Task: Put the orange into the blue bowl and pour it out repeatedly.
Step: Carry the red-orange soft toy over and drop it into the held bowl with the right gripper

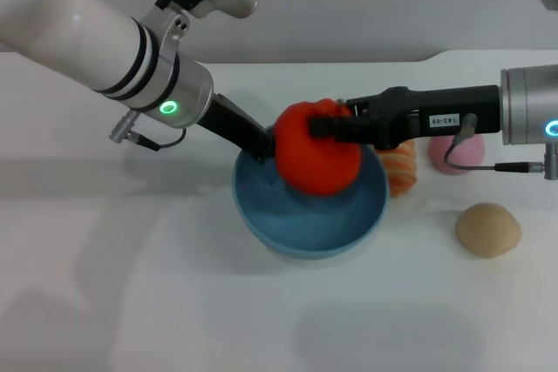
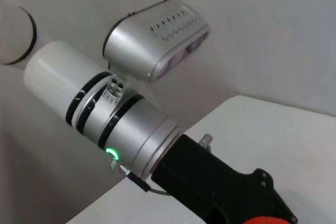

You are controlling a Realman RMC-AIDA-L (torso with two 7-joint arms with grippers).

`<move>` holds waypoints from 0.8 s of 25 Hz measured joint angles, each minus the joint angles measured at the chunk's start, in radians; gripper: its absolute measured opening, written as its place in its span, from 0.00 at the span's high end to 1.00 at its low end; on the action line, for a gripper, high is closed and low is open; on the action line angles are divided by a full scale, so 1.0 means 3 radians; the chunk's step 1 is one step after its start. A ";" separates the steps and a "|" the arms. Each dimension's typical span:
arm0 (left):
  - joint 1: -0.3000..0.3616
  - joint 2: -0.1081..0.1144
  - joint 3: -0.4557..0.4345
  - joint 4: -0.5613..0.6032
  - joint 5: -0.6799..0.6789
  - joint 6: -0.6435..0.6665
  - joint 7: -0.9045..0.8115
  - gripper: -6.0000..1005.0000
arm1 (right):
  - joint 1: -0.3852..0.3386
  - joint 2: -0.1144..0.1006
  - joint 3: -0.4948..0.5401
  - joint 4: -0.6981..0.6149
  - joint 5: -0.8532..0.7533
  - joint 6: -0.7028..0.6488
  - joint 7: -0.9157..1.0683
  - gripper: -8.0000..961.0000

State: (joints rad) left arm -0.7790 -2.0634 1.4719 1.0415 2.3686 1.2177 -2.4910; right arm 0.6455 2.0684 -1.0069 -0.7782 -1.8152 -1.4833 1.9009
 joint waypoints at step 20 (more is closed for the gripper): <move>0.0155 0.0011 0.0044 -0.0026 0.0033 -0.0512 0.0078 0.99 | -0.0702 -0.0005 0.0662 -0.0064 0.0978 0.0129 -0.1441 0.54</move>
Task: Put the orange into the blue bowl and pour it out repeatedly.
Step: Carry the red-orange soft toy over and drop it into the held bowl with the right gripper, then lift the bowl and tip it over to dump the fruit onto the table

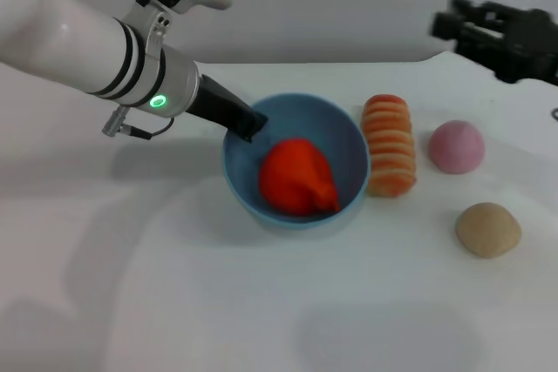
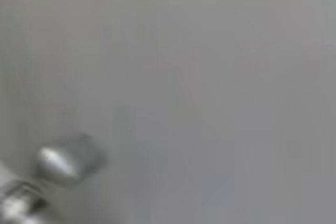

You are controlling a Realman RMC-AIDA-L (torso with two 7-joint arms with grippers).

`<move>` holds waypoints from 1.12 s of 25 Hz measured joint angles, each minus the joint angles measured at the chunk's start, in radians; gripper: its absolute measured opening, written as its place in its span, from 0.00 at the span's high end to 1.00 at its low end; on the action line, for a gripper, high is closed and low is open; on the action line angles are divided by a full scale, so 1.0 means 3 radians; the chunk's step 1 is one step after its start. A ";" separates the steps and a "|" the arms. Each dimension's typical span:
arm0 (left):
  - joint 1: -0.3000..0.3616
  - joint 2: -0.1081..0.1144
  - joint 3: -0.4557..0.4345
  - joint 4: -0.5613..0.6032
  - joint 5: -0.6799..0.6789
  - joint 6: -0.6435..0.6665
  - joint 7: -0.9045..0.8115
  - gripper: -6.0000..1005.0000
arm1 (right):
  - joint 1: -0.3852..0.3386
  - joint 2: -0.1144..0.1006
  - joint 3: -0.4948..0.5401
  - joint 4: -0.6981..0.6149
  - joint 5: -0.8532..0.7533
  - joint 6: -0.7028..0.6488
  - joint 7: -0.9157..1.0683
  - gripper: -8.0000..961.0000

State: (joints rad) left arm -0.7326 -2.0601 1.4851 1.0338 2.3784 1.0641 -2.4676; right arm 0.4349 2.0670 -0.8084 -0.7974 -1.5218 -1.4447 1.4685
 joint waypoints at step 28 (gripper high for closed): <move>0.0644 -0.0018 0.1651 0.1610 0.1682 -0.1375 0.0148 0.99 | -0.0468 0.0017 0.0619 0.1784 0.1303 0.0340 -0.2392 0.25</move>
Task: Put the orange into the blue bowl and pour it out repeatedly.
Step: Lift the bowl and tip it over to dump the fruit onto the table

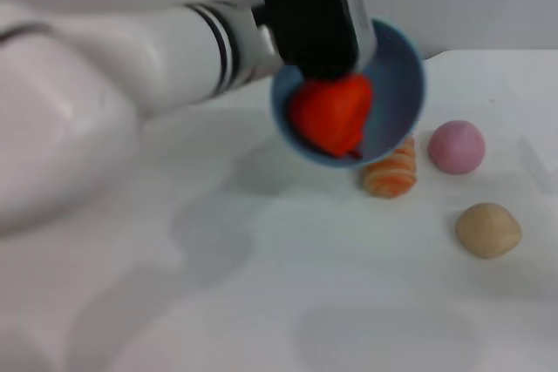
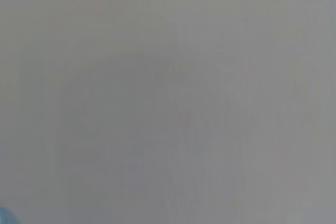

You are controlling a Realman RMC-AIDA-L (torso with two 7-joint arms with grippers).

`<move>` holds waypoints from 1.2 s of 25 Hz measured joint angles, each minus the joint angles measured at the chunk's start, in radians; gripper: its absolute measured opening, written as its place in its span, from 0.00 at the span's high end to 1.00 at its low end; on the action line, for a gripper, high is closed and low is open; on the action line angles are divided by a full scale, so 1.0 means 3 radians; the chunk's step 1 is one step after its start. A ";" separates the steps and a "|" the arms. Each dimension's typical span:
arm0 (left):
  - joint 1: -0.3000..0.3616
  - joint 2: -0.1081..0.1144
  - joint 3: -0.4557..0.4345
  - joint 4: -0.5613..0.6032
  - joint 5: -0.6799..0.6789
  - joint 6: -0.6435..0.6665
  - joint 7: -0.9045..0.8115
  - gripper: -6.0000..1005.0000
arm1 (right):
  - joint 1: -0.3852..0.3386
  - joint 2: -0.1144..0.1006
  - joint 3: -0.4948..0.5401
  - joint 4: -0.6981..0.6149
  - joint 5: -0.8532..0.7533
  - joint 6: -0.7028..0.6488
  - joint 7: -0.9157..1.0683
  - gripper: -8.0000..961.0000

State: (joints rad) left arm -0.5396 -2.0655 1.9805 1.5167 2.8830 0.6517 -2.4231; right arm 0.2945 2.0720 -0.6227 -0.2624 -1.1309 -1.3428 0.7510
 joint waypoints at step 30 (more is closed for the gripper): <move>0.0997 -0.0022 0.1024 0.0063 0.0018 -0.2086 0.2726 0.99 | 0.0084 0.0001 0.0009 0.0055 0.0038 -0.0064 0.0190 0.25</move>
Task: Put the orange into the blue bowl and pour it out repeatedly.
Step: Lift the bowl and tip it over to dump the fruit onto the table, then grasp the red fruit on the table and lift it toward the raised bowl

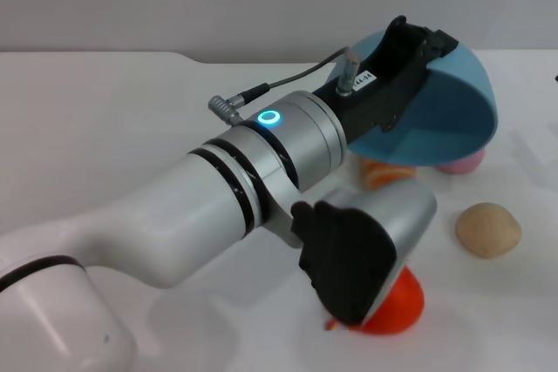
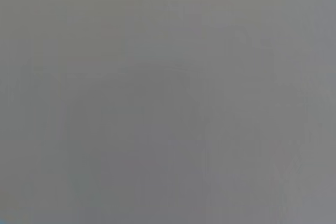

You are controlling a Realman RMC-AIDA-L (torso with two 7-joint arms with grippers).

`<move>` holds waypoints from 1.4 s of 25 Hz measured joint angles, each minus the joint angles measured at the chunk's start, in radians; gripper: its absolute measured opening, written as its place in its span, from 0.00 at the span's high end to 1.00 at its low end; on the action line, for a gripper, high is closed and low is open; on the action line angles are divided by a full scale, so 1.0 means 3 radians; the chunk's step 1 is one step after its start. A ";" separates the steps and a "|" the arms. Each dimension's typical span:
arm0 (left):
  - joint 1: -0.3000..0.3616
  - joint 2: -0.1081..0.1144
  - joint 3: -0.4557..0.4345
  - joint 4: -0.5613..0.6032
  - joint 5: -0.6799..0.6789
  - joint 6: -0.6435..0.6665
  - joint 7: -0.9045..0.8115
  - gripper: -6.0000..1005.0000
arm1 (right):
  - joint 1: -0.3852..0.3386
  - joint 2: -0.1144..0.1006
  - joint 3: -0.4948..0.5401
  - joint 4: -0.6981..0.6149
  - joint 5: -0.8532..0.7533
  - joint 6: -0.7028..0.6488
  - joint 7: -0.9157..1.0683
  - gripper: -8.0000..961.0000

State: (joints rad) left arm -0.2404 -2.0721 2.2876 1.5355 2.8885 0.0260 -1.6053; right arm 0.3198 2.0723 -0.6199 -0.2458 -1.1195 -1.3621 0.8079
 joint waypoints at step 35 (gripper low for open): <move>-0.1383 0.0039 -0.2720 -0.1187 -0.1042 0.3346 -0.3036 0.99 | 0.0803 -0.0006 -0.0307 -0.1670 -0.3629 -0.0305 0.3329 0.27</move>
State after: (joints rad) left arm -0.6552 -2.0606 1.4715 1.1795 2.5759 1.0298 -2.5160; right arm 0.5608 2.0703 -0.7120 -0.7467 -2.2081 -1.4535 1.8067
